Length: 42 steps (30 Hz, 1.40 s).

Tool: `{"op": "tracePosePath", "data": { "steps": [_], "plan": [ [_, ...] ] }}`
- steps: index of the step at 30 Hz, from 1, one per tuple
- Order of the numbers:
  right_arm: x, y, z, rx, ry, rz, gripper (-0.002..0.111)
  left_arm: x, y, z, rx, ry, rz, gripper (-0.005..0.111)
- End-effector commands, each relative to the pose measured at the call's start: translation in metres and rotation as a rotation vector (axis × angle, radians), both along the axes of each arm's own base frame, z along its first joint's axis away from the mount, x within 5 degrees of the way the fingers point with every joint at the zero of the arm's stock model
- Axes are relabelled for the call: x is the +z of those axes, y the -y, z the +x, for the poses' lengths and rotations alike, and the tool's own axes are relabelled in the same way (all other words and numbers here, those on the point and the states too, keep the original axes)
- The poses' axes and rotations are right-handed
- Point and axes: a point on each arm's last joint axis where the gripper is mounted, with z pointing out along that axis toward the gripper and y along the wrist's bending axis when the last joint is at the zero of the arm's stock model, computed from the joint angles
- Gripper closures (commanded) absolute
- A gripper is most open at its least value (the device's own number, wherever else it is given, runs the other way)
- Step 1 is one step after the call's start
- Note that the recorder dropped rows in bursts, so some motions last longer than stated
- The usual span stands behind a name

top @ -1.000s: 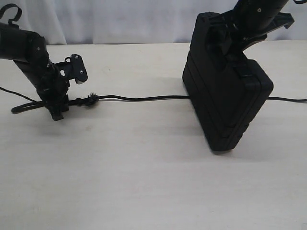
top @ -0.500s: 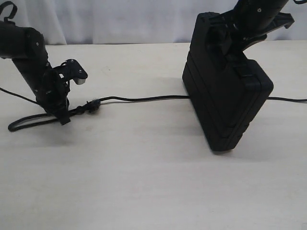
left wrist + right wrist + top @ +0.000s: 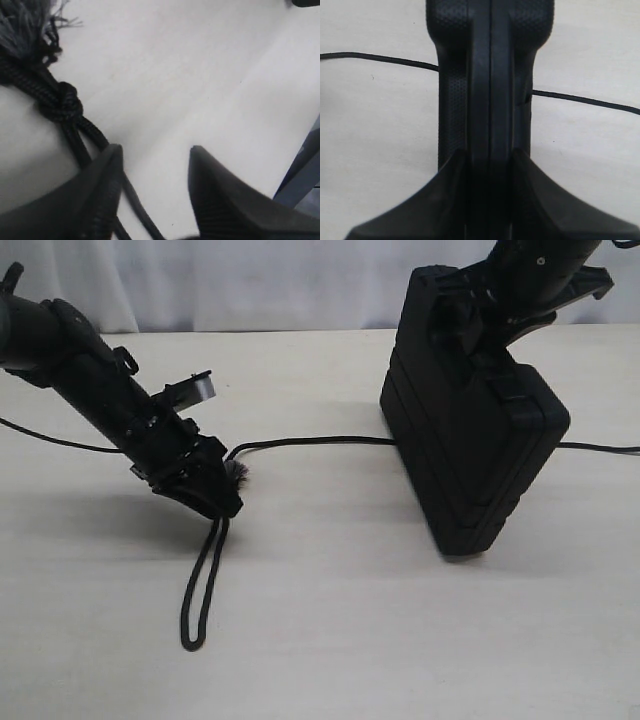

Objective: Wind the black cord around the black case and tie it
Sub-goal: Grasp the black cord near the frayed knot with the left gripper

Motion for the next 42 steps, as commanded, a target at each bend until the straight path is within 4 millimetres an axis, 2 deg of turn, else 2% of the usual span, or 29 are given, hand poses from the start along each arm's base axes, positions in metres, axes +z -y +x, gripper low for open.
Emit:
{"op": "tracePosePath", "data": {
  "steps": [1,6,11,15,19,20,25,29,32,39,41,42],
  "plan": [
    [-0.006,0.005,0.001,0.011,-0.032,-0.028,0.104,0.001,0.0,-0.003,-0.031,-0.006,-0.013,0.053],
    [-0.006,0.005,0.001,0.011,-0.032,-0.028,0.104,0.004,-0.005,0.003,-0.05,0.073,0.057,0.053],
    [-0.006,0.005,0.001,0.011,-0.032,-0.028,0.104,0.023,-0.014,0.024,0.076,0.267,0.192,0.053],
    [-0.006,0.005,0.001,0.011,-0.032,-0.028,0.104,0.025,-0.02,0.032,0.171,0.333,0.28,0.053],
    [-0.006,0.005,0.001,0.011,-0.032,-0.028,0.104,0.017,-0.007,0.031,0.16,0.339,0.299,0.053],
    [-0.006,0.005,0.001,0.011,-0.032,-0.028,0.104,0.015,0.005,0.028,0.146,0.342,0.286,0.053],
    [-0.006,0.005,0.001,0.011,-0.032,-0.028,0.104,0.008,0.04,0.02,0.11,0.373,0.278,0.053],
    [-0.006,0.005,0.001,0.011,-0.032,-0.028,0.104,-0.008,0.038,0.021,0.202,0.322,0.381,0.053],
    [-0.006,0.005,0.001,0.011,-0.032,-0.028,0.104,-0.01,0.033,0.021,0.229,0.308,0.434,0.053],
    [-0.006,0.005,0.001,0.011,-0.032,-0.028,0.104,-0.012,0.037,0.015,0.217,0.255,0.43,0.053],
    [-0.006,0.005,0.001,0.011,-0.032,-0.028,0.104,-0.02,0.04,0.012,0.196,0.23,0.441,0.06],
    [-0.006,0.005,0.001,0.011,-0.032,-0.028,0.104,-0.025,0.042,0.011,0.202,0.216,0.446,0.071]
  ]
}}
